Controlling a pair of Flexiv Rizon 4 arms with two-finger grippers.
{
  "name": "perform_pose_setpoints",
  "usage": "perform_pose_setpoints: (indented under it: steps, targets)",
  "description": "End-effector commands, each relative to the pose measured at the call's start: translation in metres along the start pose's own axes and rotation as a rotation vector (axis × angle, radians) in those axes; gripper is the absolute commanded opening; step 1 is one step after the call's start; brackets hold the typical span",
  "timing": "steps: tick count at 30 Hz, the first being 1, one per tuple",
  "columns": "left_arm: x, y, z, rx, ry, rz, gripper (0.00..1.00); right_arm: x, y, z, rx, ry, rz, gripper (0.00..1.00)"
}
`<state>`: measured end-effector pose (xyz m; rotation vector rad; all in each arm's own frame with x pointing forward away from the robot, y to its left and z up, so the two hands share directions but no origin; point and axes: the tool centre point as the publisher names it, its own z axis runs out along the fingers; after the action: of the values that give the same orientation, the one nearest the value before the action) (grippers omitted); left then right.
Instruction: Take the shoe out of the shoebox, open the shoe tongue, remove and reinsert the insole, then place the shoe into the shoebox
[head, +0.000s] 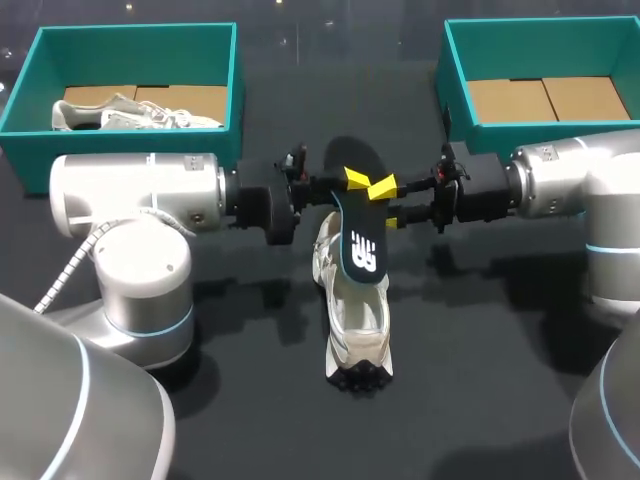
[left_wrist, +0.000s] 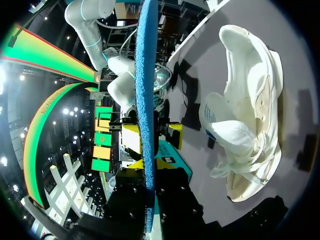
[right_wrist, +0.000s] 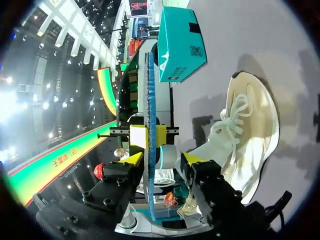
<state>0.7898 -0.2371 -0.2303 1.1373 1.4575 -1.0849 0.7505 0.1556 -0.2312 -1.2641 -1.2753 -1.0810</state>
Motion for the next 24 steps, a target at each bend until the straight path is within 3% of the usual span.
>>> perform_pose_setpoints:
  steps: [1, 8, 10, 14, 16, 24]
  targets:
    - [0.002, -0.003, -0.011, 0.004, 0.007, 0.002, 0.00, 0.013, -0.012, -0.005, -0.029, -0.045, 0.003, 1.00]
    - [0.008, -0.009, -0.023, 0.028, 0.014, -0.014, 0.00, 0.013, -0.012, -0.005, -0.029, -0.045, 0.003, 1.00]
    - [0.009, -0.009, -0.023, 0.037, 0.025, -0.019, 0.00, 0.013, -0.011, -0.004, 0.021, -0.116, -0.078, 1.00]
    - [0.010, -0.010, -0.025, 0.072, 0.020, -0.049, 0.00, 0.025, -0.020, -0.017, -0.054, -0.274, -0.272, 1.00]
    - [0.008, -0.010, -0.030, 0.087, 0.013, -0.073, 0.00, 0.028, -0.019, -0.019, -0.017, -0.350, -0.291, 1.00]
    - [0.001, -0.010, -0.038, 0.100, 0.004, -0.050, 0.00, 0.028, -0.019, -0.019, -0.017, -0.350, -0.291, 1.00]
